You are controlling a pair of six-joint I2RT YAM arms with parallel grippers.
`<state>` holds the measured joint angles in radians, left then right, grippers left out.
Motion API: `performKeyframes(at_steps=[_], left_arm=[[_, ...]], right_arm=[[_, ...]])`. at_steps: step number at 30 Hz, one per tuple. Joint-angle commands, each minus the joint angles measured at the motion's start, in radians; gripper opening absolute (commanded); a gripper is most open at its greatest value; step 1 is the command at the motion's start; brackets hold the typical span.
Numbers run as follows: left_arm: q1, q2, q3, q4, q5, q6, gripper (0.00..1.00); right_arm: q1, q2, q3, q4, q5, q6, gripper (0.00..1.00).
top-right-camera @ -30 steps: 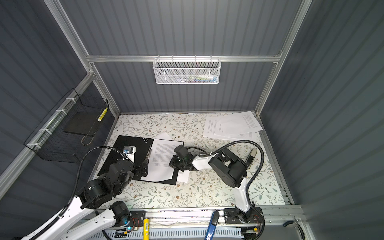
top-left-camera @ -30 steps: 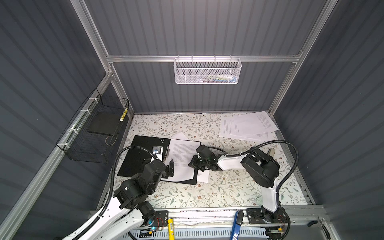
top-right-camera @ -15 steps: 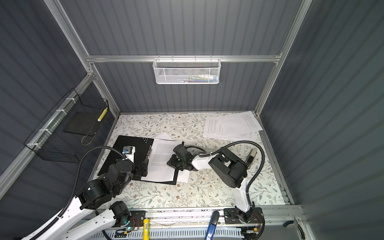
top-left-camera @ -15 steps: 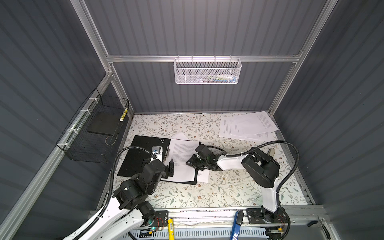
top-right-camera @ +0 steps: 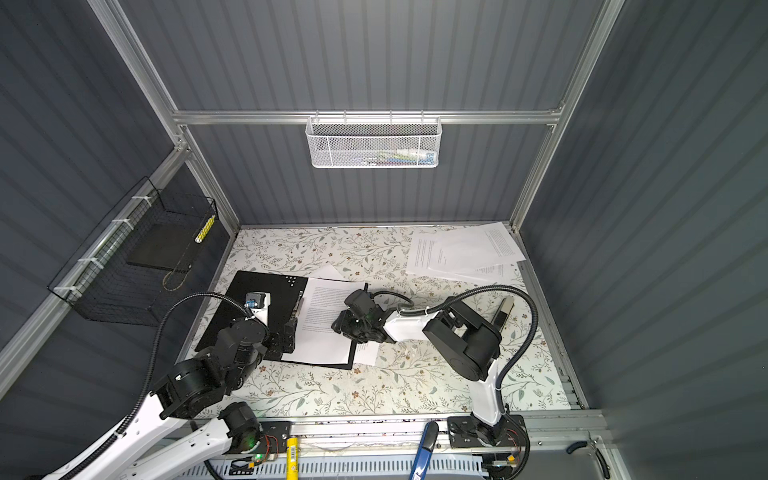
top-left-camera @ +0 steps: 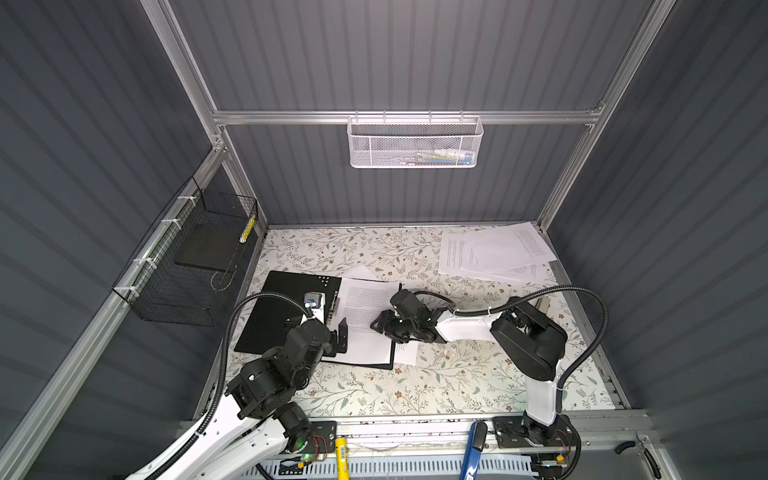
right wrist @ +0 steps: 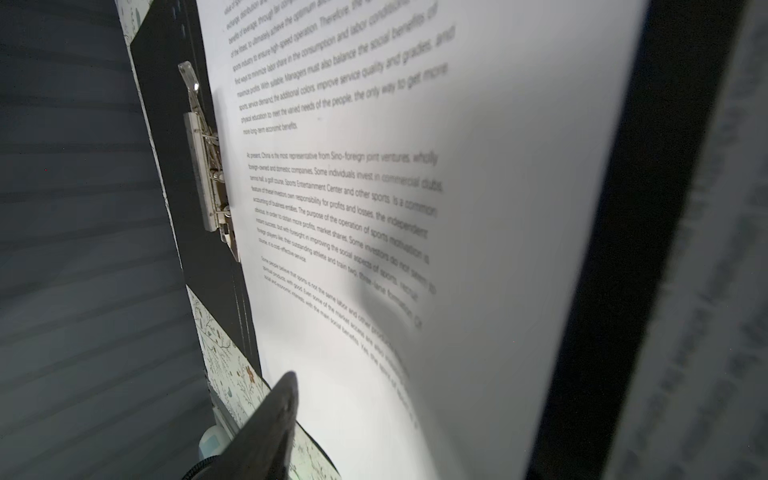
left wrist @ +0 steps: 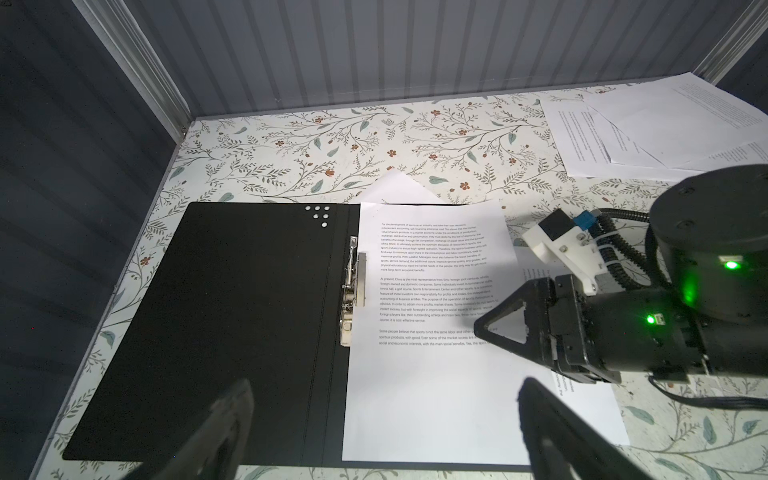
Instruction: Put the files into the folder
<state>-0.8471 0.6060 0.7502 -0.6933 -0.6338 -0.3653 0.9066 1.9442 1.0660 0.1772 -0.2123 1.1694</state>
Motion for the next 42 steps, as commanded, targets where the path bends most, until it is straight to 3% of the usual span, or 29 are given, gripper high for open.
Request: performKeyframes(at_steps=[1, 12, 16, 19, 24, 29, 34, 42], left_arm=[[0.008, -0.011, -0.004, 0.002, 0.006, 0.018, 1.00], [0.007, -0.011, -0.006, 0.002, 0.002, 0.019, 1.00], [0.009, -0.005, -0.003, 0.002, 0.003, 0.016, 1.00], [0.009, -0.003, -0.003, 0.006, 0.030, 0.026, 1.00], [0.008, 0.070, 0.032, 0.028, 0.181, 0.063, 1.00], [0.008, 0.263, 0.069, 0.089, 0.483, 0.031, 1.00], [0.002, 0.477, 0.051, 0.265, 0.758, -0.018, 1.00], [-0.086, 0.670, 0.048, 0.420, 0.844, -0.058, 1.00]], right_arm=[[0.019, -0.038, -0.025, -0.075, 0.046, -0.025, 0.58], [0.026, -0.150, -0.115, -0.127, 0.069, -0.072, 0.73], [0.012, -0.190, -0.122, -0.174, 0.058, -0.138, 0.79], [-0.057, -0.213, -0.124, -0.219, 0.000, -0.230, 0.86], [-0.207, -0.261, -0.147, -0.253, -0.018, -0.416, 0.91], [-0.331, -0.183, -0.034, -0.354, -0.073, -0.572, 0.97], [-0.372, -0.069, 0.104, -0.425, -0.113, -0.657, 0.97], [-0.371, 0.012, 0.157, -0.425, -0.224, -0.666, 0.94]])
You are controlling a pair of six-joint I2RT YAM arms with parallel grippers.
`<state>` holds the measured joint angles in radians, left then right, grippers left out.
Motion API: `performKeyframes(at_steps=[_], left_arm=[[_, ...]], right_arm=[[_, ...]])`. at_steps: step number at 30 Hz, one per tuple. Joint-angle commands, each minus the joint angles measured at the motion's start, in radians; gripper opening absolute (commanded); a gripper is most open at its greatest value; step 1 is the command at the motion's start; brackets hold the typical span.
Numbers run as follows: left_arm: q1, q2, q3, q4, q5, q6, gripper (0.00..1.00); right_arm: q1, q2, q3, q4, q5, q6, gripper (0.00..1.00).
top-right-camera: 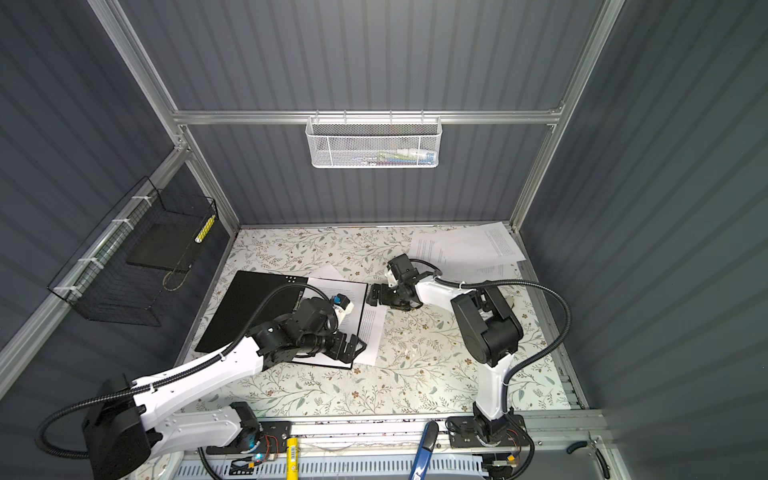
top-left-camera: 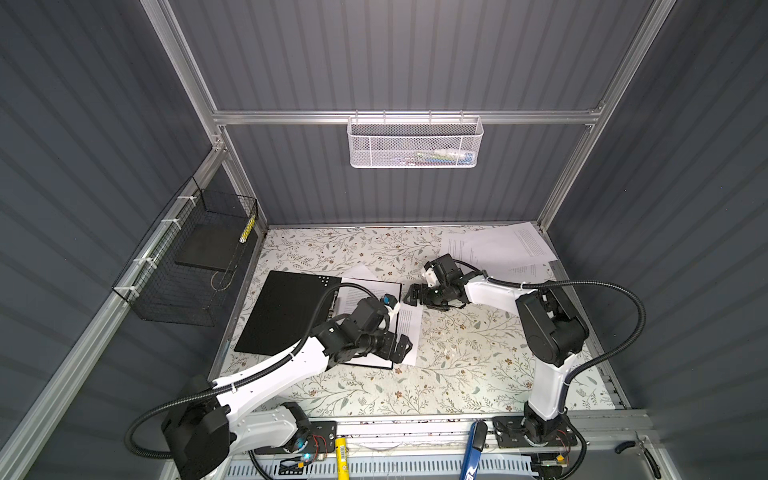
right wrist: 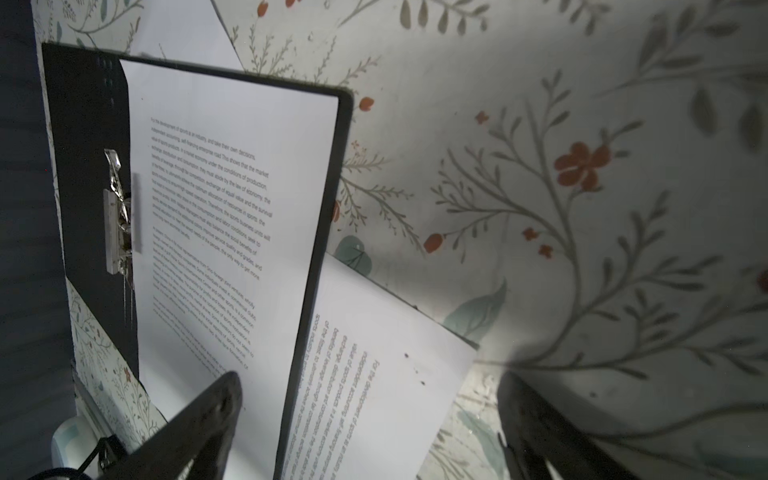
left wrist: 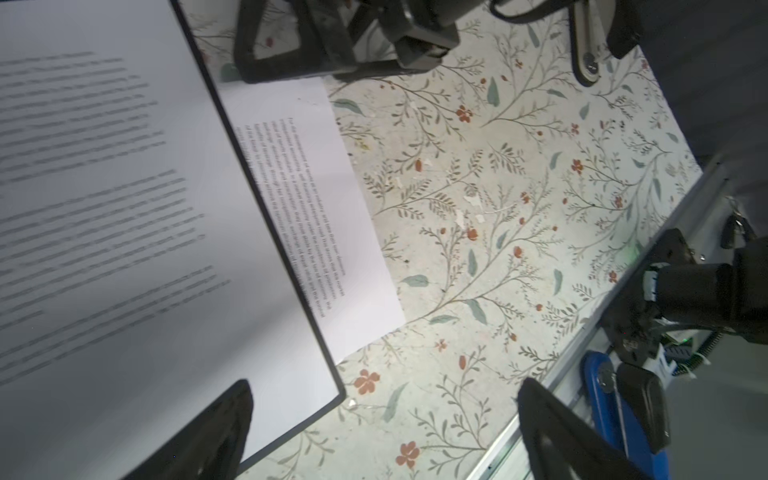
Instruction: Put the files into the folder
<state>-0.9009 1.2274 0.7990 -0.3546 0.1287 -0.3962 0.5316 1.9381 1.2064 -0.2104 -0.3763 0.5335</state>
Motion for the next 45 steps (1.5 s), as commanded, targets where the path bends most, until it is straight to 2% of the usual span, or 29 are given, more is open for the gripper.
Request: performKeyframes(at_steps=[1, 8, 17, 29, 39, 45], left_arm=[[-0.045, 0.073, -0.002, 0.099, 0.082, -0.032, 1.00], [-0.078, 0.205, -0.001, 0.191, 0.114, -0.054, 1.00], [-0.087, 0.319, 0.011, 0.251, 0.088, -0.079, 1.00], [-0.087, 0.373, 0.018, 0.286, 0.098, -0.075, 1.00], [-0.087, 0.369, 0.025, 0.284, 0.102, -0.066, 1.00], [-0.087, 0.325, 0.047, 0.275, 0.125, -0.065, 1.00]], right_arm=[[0.004, 0.027, 0.020, -0.041, -0.072, -0.031, 0.93], [0.007, 0.054, 0.011, -0.019, -0.132, -0.017, 0.92], [0.008, 0.066, -0.009, 0.049, -0.242, 0.033, 0.91], [0.008, -0.022, -0.177, 0.217, -0.341, 0.152, 0.91], [0.052, -0.093, -0.326, 0.325, -0.334, 0.222, 0.89], [0.065, -0.102, -0.362, 0.387, -0.285, 0.242, 0.77]])
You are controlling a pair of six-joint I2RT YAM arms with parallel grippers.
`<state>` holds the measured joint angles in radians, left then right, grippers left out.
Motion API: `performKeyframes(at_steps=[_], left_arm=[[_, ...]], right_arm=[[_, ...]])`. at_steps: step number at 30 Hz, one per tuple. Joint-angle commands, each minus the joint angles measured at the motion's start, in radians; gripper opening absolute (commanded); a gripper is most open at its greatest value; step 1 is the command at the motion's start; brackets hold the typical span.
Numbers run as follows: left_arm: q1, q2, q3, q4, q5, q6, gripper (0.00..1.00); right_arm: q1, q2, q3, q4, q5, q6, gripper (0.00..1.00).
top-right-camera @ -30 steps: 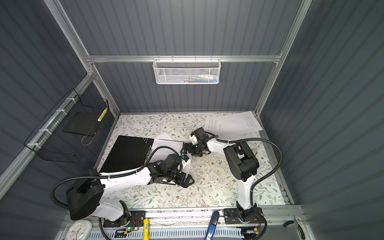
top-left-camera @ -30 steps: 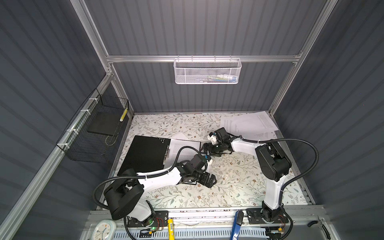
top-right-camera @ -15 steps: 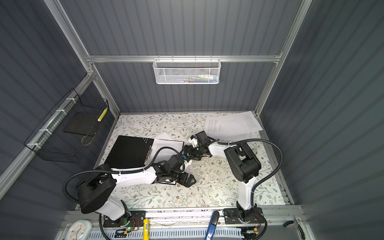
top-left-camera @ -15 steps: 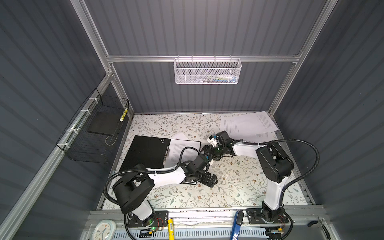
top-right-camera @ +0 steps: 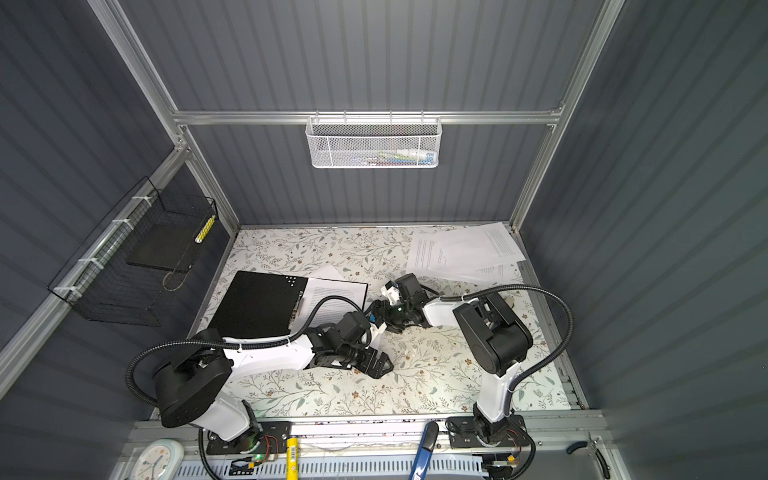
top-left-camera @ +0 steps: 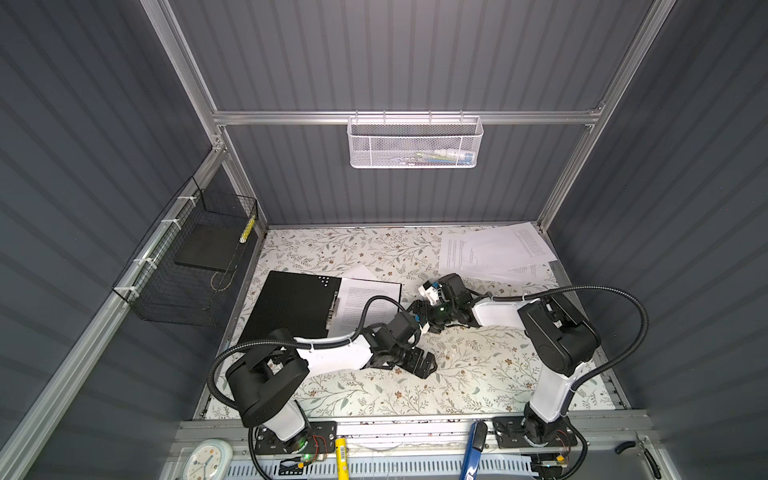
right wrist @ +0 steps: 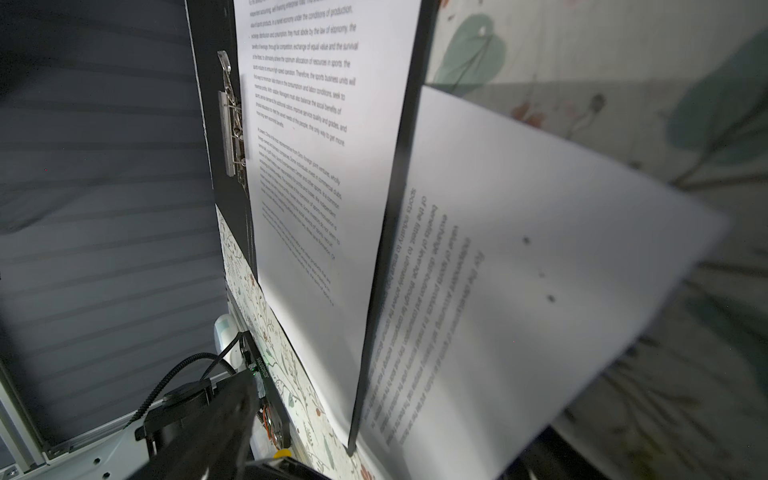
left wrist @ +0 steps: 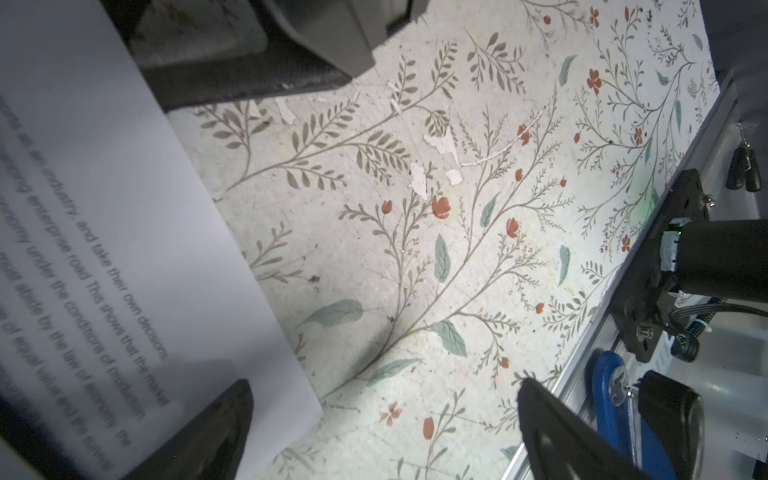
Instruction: Put the files into the folder
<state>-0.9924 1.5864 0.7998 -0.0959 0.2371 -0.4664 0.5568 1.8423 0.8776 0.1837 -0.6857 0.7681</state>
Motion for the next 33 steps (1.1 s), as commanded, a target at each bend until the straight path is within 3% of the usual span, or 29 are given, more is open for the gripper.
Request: performKeyframes(at_steps=[1, 7, 10, 15, 25, 33], left_arm=[[0.004, -0.057, 0.051, 0.010, 0.019, 0.007, 1.00], [0.006, -0.247, 0.072, -0.065, -0.054, 0.030, 1.00], [0.006, -0.365, 0.097, -0.148, -0.169, 0.046, 1.00], [0.007, -0.523, 0.125, -0.266, -0.345, 0.088, 1.00], [0.007, -0.645, 0.139, -0.402, -0.472, 0.139, 1.00], [0.008, -0.739, 0.125, -0.489, -0.548, 0.187, 1.00]], right_arm=[[0.043, -0.007, -0.039, 0.006, 0.035, 0.011, 0.75], [0.063, -0.006, -0.074, 0.095, 0.074, 0.027, 0.54], [0.064, -0.015, -0.099, 0.139, 0.085, 0.040, 0.41], [0.065, -0.049, -0.131, 0.158, 0.114, 0.048, 0.27], [0.063, -0.055, -0.139, 0.195, 0.120, 0.067, 0.02], [0.009, -0.144, -0.134, 0.036, 0.120, 0.026, 0.00]])
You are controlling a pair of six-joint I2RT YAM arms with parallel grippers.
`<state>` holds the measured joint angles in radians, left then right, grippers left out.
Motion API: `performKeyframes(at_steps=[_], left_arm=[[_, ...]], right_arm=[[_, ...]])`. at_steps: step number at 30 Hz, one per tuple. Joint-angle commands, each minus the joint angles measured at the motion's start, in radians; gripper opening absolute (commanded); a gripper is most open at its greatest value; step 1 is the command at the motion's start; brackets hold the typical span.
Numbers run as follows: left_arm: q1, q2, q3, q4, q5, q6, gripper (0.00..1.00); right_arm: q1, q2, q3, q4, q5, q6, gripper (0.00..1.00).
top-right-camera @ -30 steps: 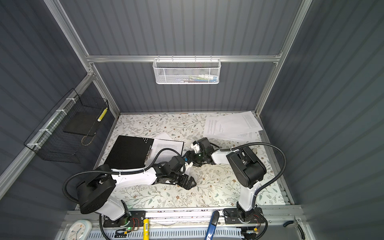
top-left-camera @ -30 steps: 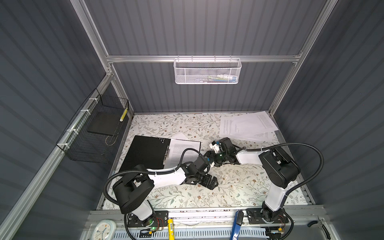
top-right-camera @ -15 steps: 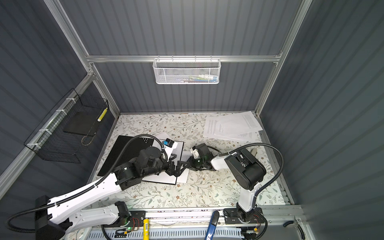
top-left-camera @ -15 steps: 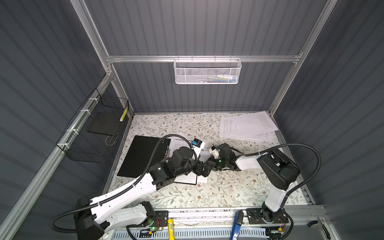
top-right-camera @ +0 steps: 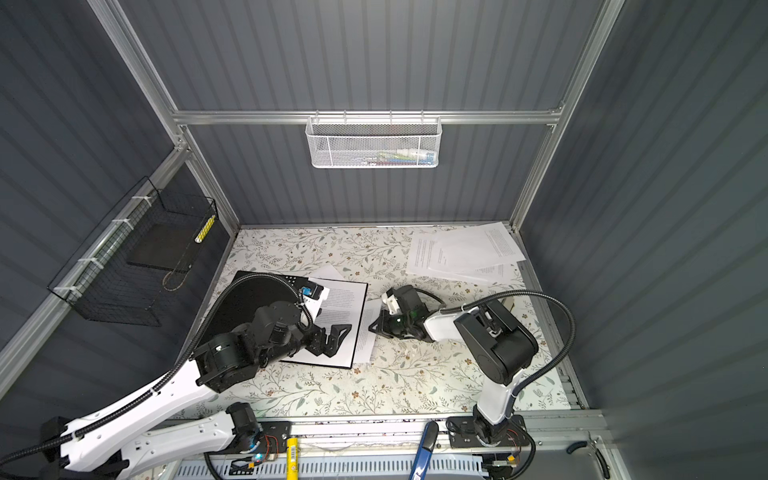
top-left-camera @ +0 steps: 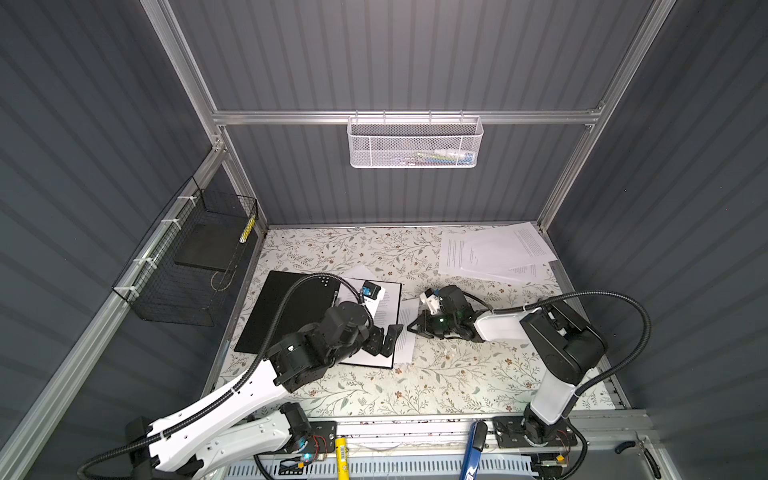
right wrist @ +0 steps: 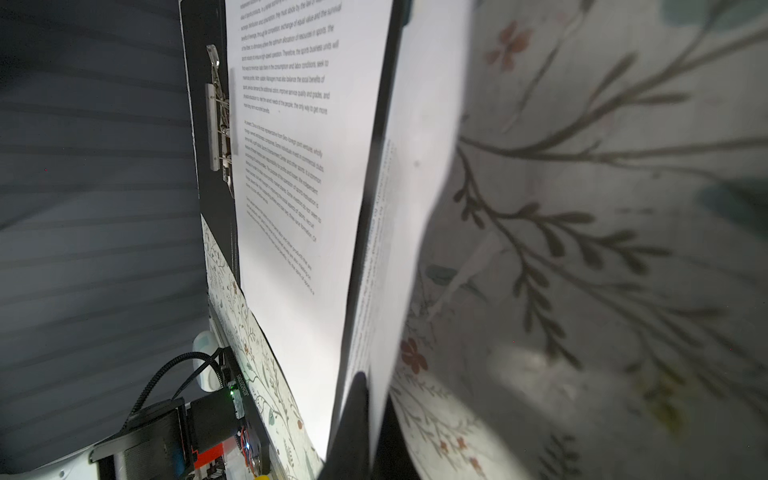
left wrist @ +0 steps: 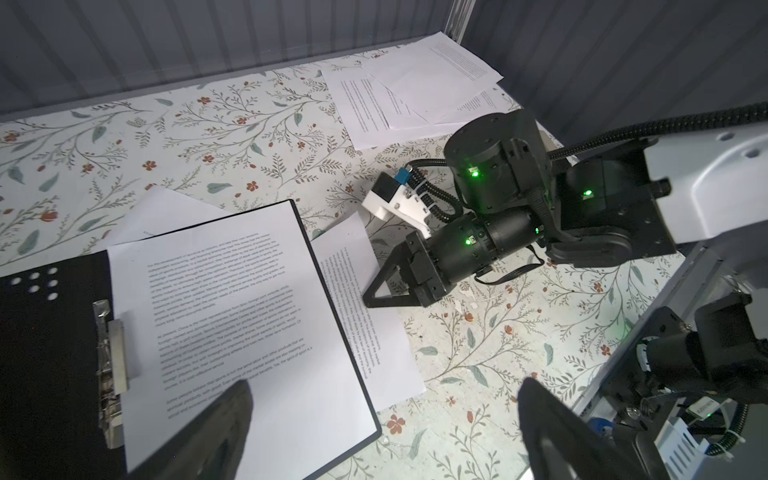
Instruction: Put the files into the folder
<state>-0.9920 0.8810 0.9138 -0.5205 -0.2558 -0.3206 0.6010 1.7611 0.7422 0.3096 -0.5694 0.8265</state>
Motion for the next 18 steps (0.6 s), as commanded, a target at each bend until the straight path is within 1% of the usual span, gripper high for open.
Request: performKeyframes(at_steps=[1, 4, 8, 11, 15, 16, 18], left_arm=[[0.007, -0.041, 0.007, -0.070, -0.063, 0.044, 1.00], [0.007, -0.065, -0.004, -0.084, -0.079, 0.053, 1.00], [0.007, -0.079, -0.022, -0.084, -0.092, 0.061, 1.00], [0.007, -0.080, -0.029, -0.081, -0.093, 0.066, 1.00], [0.007, -0.086, -0.038, -0.076, -0.094, 0.078, 1.00], [0.006, -0.088, -0.041, -0.078, -0.099, 0.081, 1.00], [0.007, -0.095, -0.047, -0.081, -0.105, 0.084, 1.00]], right_arm=[[-0.050, -0.083, 0.006, -0.137, 0.003, -0.050, 0.00], [-0.095, -0.175, 0.030, -0.335, 0.031, -0.139, 0.00], [-0.144, -0.291, 0.102, -0.622, 0.122, -0.266, 0.00], [-0.179, -0.380, 0.194, -0.843, 0.218, -0.358, 0.00], [-0.195, -0.470, 0.336, -1.029, 0.347, -0.454, 0.00], [-0.195, -0.482, 0.382, -1.067, 0.364, -0.481, 0.00], [-0.195, -0.493, 0.452, -1.106, 0.345, -0.540, 0.00]])
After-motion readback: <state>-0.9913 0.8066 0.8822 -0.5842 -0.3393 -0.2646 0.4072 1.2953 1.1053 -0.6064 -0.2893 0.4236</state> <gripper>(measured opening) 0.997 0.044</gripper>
